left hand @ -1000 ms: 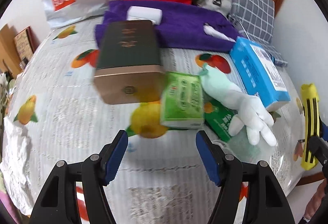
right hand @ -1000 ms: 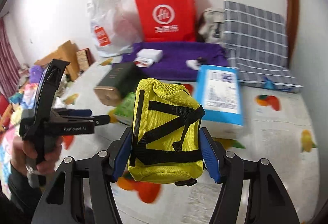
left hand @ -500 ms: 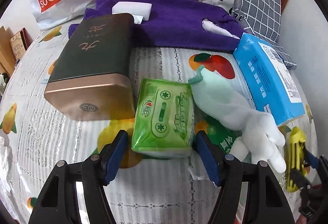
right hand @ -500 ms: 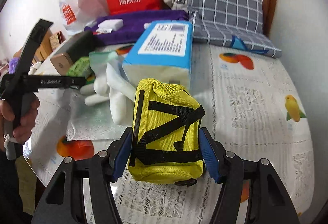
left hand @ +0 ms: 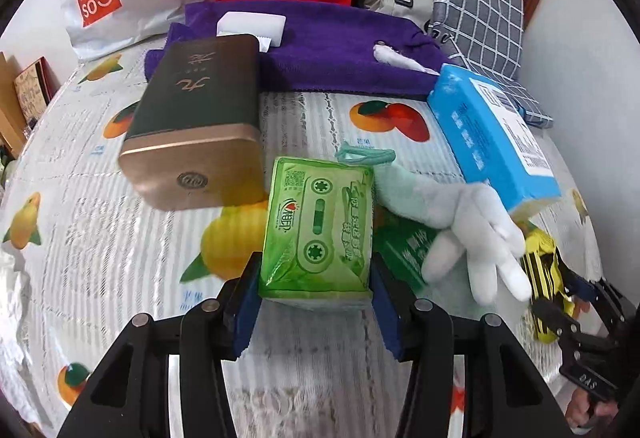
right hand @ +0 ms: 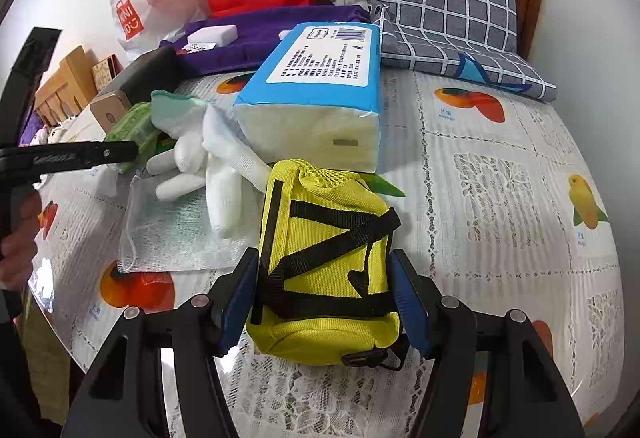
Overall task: Organize soft objects
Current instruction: 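Lift the green tissue packet with the left gripper while the right gripper lifts the yellow bag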
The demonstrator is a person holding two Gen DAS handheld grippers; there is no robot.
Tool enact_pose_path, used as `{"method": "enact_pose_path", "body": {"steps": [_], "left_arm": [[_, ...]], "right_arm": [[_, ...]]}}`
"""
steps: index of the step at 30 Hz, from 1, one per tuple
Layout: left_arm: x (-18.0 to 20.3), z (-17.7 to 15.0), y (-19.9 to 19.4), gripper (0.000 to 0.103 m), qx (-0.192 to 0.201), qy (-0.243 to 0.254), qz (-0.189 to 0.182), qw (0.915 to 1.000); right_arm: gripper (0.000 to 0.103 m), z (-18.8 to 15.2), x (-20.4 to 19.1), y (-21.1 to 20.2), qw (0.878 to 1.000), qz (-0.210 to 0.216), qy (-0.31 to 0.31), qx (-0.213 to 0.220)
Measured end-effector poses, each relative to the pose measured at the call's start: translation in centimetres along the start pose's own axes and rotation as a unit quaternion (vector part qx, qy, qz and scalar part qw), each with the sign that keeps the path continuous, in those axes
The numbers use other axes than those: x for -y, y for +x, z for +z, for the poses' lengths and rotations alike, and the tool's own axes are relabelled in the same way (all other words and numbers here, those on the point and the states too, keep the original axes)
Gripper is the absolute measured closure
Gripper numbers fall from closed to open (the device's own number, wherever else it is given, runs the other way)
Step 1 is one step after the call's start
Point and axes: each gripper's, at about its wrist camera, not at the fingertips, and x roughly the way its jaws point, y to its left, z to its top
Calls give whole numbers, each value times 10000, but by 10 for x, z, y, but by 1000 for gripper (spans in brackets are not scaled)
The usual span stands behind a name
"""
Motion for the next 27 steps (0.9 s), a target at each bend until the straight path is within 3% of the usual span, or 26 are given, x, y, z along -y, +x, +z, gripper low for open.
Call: {"method": "enact_pose_path", "body": {"steps": [12, 27], "left_arm": [[-19, -22, -39, 55, 153, -224, 80, 9996], [-27, -21, -101, 55, 573, -404, -42, 9975]], "right_arm": [[39, -2, -3, -30, 9995, 100, 195, 241], [39, 13, -12, -92, 9961, 170, 294, 812]]}}
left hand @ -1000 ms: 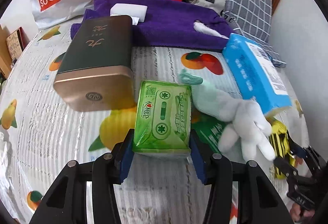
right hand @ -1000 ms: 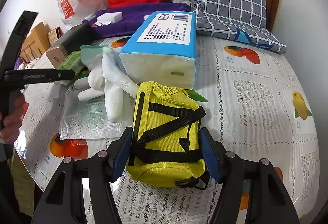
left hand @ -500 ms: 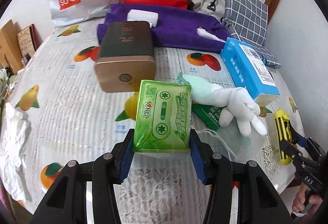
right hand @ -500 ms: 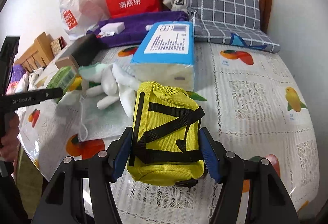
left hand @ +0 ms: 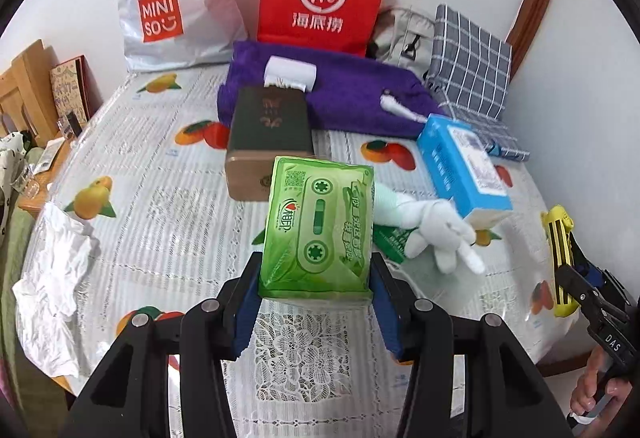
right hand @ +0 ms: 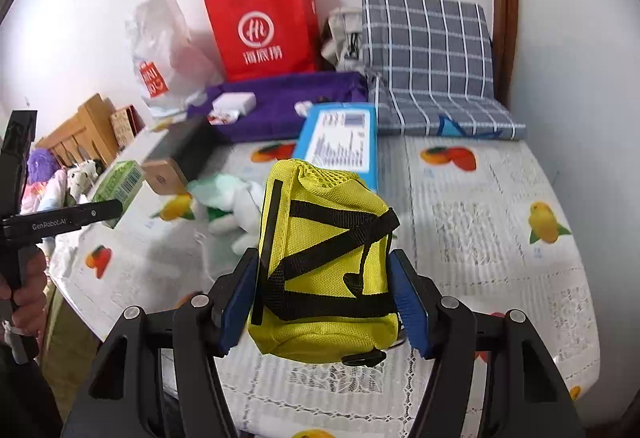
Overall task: Organize soft objects
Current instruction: 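Lift the green tissue packet with the left gripper while the right gripper lifts the yellow bag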
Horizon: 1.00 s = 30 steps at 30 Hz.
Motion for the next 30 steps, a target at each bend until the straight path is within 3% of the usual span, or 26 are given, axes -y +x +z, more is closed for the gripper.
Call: {"method": "enact_pose_path", "body": {"steps": [9, 18, 30], "left_arm": [[-2, 6, -22, 54, 158, -63, -96, 9998], [-14, 5, -29, 54, 195, -97, -55, 9997], [-24, 25, -12, 54, 86, 86, -195, 9997]], "right_arm": [[39, 19, -10, -25, 9997, 40, -52, 245], [39, 32, -22, -20, 9995, 85, -139, 253], [39, 44, -34, -8, 9994, 47, 21, 329]]}}
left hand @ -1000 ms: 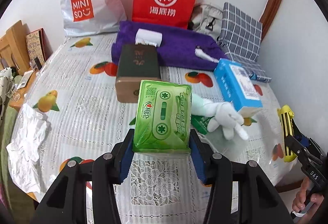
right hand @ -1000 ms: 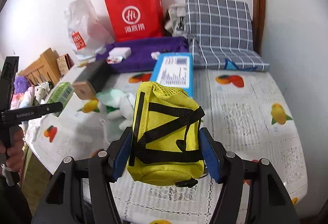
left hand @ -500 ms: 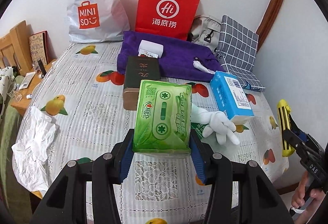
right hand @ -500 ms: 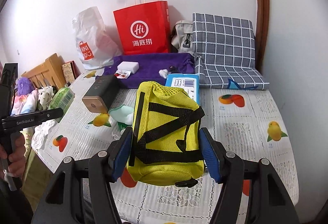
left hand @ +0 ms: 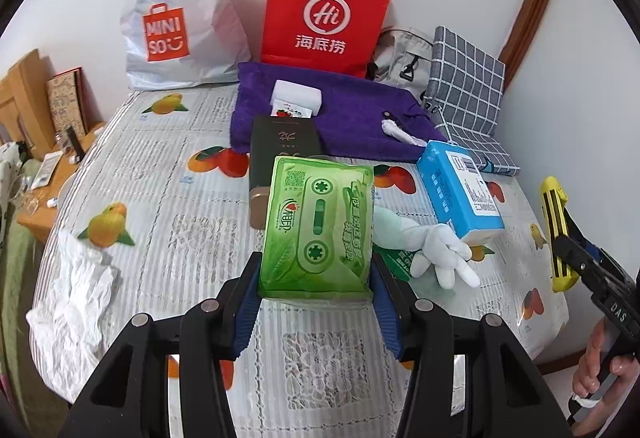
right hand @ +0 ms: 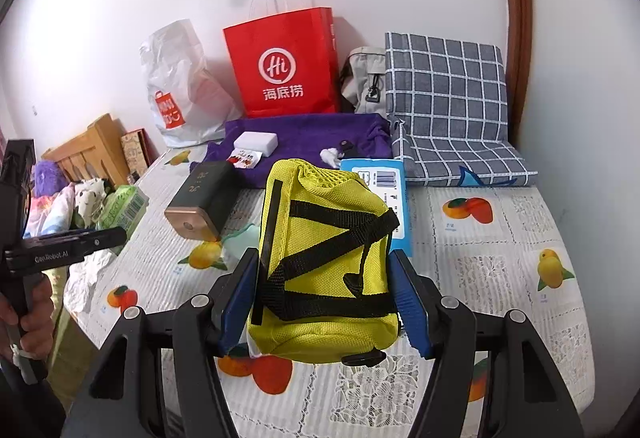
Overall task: Organize soft objects
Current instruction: 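Lower the green packet onto the sponge while the right gripper sets the yellow bag down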
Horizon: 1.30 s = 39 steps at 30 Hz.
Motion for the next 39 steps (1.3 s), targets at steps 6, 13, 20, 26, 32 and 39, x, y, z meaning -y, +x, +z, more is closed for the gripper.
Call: {"method": "enact_pose_path", "body": {"steps": [6, 13, 20, 26, 32, 39], "left_arm": [[-4, 30, 6, 54, 118, 146, -137, 9997], [-1, 67, 25, 54, 143, 319, -203, 9992], [-4, 87, 43, 54, 77, 434, -291, 9986], [-10, 93, 51, 54, 13, 418, -354, 9985], [-13, 93, 48, 54, 57, 339, -310, 9989], [-6, 99, 53, 54, 79, 222, -242, 9994]], "right_arm": [[39, 21, -5, 10, 10000, -49, 5, 72], [39, 63, -14, 31, 9993, -122, -228, 256], [39, 85, -17, 56, 9990, -231, -216, 319], [39, 90, -26, 74, 9986, -302, -345, 255], [39, 93, -36, 77, 9979, -227, -524, 297], [39, 98, -31, 77, 9976, -150, -611, 282]]}}
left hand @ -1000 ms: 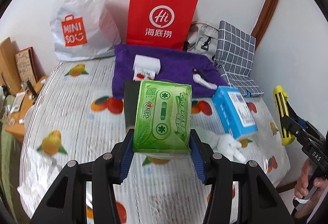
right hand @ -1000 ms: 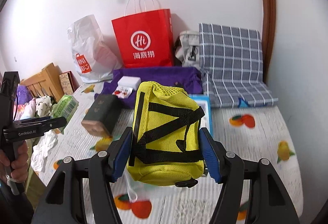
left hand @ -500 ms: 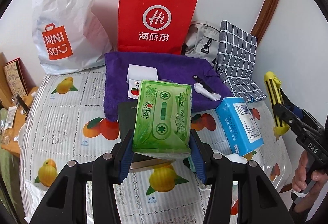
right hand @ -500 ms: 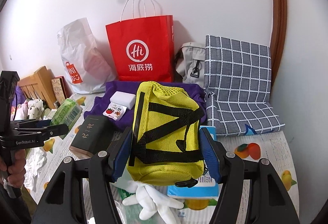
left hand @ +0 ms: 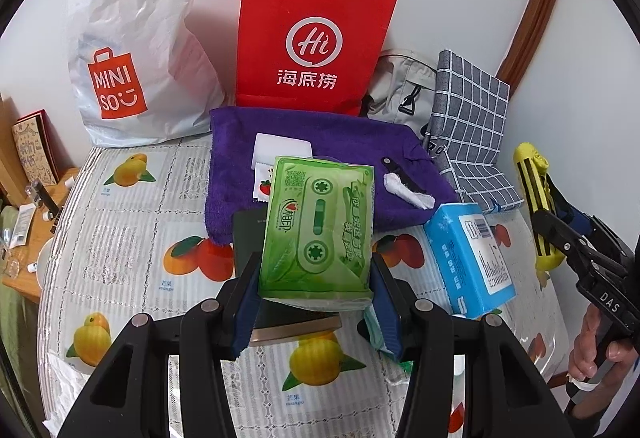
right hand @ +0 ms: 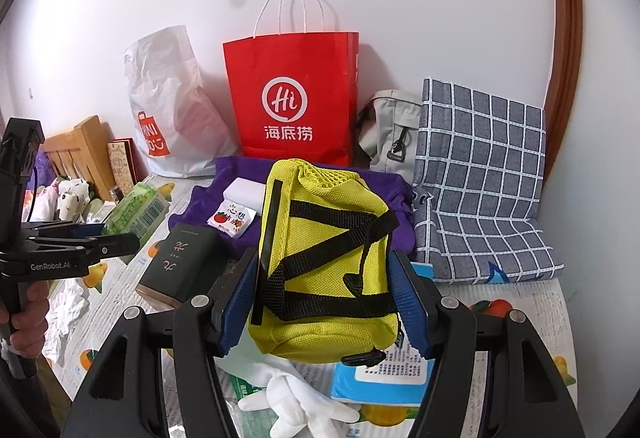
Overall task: Organize soft objects
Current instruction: 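Lower the green packet onto the sponge while the right gripper sets the yellow bag down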
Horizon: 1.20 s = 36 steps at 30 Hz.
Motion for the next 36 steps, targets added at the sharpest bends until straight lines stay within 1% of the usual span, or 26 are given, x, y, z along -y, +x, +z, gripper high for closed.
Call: {"method": "enact_pose_path", "body": {"steps": [6, 17, 22, 28, 33, 36], "left_arm": [[2, 15, 14, 54, -100, -151, 160, 9997], [-1, 68, 66, 54, -345, -315, 513, 9976], [-5, 84, 86, 54, -413, -348, 584, 9968], [-6, 103, 104, 54, -403, -377, 532, 9971], [-7, 107, 126, 53, -509, -379, 484, 9968], [-11, 107, 141, 53, -675, -454, 441, 9957]], "right_arm": [[39, 13, 13, 14, 9997, 213, 116, -68], [39, 60, 29, 72, 9986, 462, 149, -216], [39, 77, 36, 103, 9983, 495, 123, -293], [39, 92, 42, 138, 9970, 625, 52, -457], [39, 85, 47, 163, 9961, 668, -48, -571], [39, 78, 52, 184, 9935, 712, -46, -882]]}}
